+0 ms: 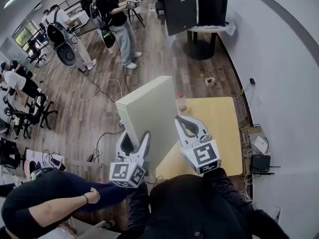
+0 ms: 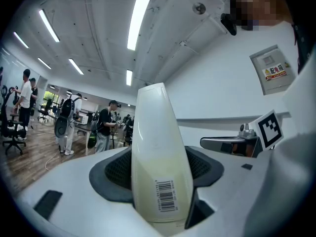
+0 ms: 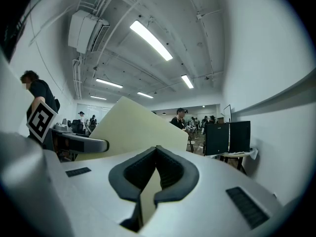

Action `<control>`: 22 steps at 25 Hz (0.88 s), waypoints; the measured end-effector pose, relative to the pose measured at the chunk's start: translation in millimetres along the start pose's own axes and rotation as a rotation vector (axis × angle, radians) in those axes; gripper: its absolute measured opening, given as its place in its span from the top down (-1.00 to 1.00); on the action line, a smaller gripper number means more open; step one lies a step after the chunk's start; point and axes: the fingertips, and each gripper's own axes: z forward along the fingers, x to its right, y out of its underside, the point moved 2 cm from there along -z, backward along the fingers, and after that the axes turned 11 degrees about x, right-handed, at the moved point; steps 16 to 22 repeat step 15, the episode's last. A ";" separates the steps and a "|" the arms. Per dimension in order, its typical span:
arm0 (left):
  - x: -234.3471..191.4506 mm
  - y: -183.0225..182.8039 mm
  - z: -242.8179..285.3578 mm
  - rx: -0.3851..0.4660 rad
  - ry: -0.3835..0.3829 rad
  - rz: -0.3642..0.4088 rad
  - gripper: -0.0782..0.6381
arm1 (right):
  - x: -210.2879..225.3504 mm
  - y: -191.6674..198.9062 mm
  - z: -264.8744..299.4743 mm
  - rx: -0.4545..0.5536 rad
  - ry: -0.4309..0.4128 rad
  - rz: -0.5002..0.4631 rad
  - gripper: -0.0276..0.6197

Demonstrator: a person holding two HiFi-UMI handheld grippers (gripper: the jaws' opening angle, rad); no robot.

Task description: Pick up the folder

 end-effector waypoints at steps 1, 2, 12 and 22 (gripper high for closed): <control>-0.5 0.4 0.1 -0.002 0.000 -0.001 -0.14 | -0.1 0.4 0.4 -0.001 0.001 0.001 0.84; -1.0 0.8 0.3 -0.004 0.000 -0.003 -0.14 | -0.1 0.6 0.9 -0.003 0.001 0.002 0.84; -3.6 3.6 0.6 -0.020 0.007 -0.006 -0.14 | 0.1 4.1 1.9 -0.014 0.014 0.006 0.84; -3.0 5.7 1.5 -0.025 0.009 -0.007 -0.14 | 0.9 5.6 1.6 -0.016 0.014 0.005 0.84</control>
